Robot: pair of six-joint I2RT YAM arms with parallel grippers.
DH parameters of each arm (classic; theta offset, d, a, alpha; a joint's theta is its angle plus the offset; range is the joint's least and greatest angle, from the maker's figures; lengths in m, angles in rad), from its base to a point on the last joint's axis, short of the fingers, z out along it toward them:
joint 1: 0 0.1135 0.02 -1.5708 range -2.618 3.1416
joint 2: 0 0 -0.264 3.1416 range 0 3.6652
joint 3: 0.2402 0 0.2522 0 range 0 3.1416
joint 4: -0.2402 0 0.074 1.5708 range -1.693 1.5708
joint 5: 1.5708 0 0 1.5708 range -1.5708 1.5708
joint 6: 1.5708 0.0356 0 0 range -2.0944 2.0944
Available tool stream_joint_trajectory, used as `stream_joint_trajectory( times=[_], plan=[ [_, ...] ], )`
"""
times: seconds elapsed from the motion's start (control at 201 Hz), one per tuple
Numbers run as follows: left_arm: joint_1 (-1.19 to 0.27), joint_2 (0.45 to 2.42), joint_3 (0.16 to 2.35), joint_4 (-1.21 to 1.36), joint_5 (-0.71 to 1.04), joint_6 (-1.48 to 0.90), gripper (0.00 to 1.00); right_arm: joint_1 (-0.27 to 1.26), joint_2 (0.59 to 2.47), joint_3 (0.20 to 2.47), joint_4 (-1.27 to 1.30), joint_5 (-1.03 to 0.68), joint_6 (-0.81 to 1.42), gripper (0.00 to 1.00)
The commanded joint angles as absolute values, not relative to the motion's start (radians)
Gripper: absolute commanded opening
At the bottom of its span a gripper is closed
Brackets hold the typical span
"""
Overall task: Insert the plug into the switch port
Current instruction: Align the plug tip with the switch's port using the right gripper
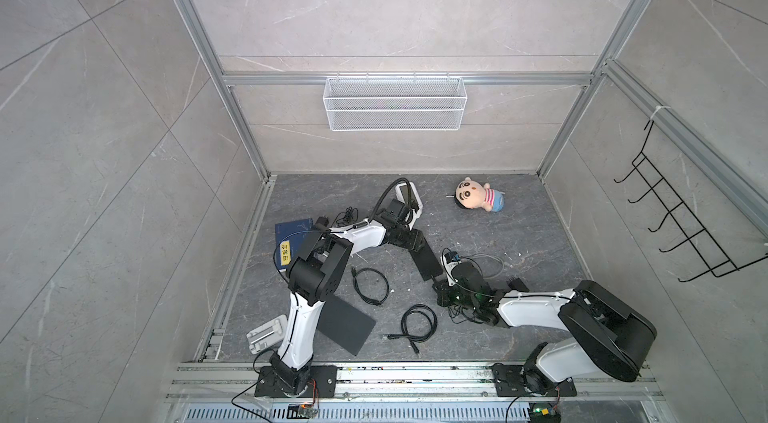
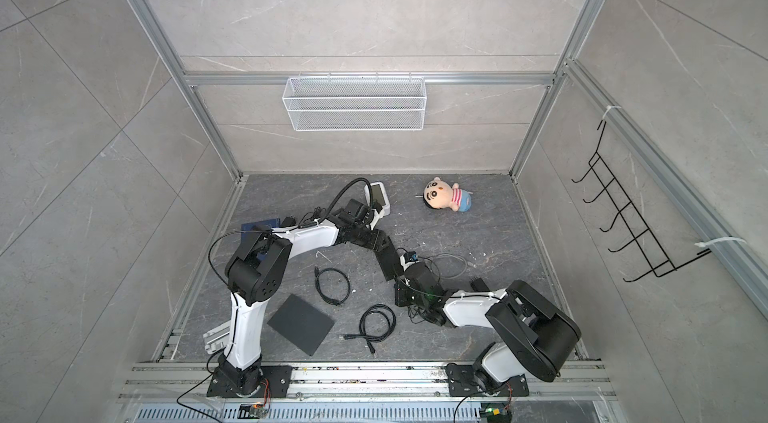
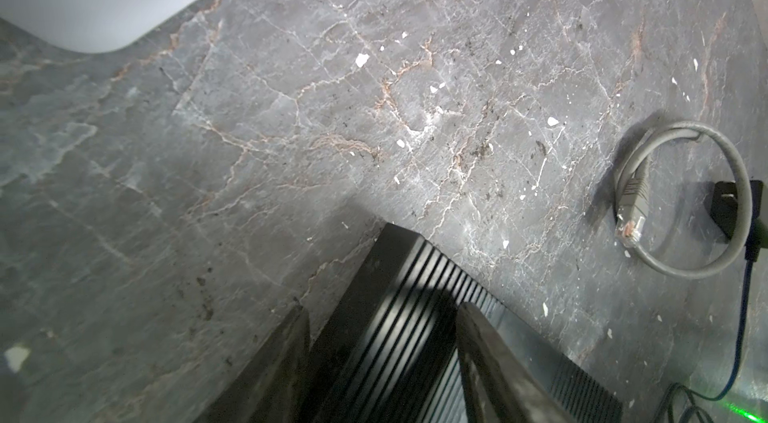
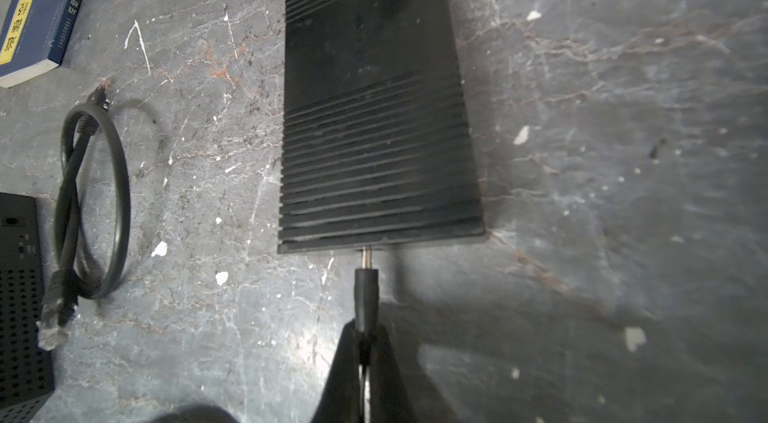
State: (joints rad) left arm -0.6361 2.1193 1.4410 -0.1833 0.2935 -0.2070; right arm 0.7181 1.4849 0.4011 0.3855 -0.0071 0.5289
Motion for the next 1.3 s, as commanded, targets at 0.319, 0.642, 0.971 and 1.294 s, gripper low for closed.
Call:
stream_joint_trajectory(
  times=[0.319, 0.642, 0.971, 1.294],
  plan=[
    [-0.664, 2.196, 1.424, -0.488, 0.573, -0.066, 0.53, 0.712, 1.601, 0.46, 0.34, 0.127, 0.511, 0.0],
    [-0.692, 2.231, 1.42, -0.551, 0.679, 0.021, 0.49, 0.711, 1.668, 0.546, 0.353, 0.155, 0.431, 0.0],
    [-0.754, 2.279, 1.446, -0.627, 0.84, 0.059, 0.45, 0.712, 1.719, 0.569, 0.551, 0.214, 0.396, 0.0],
    [-0.764, 2.246, 1.355, -0.587, 0.91, 0.027, 0.43, 0.71, 1.749, 0.633, 0.598, 0.294, 0.441, 0.02]
  ],
)
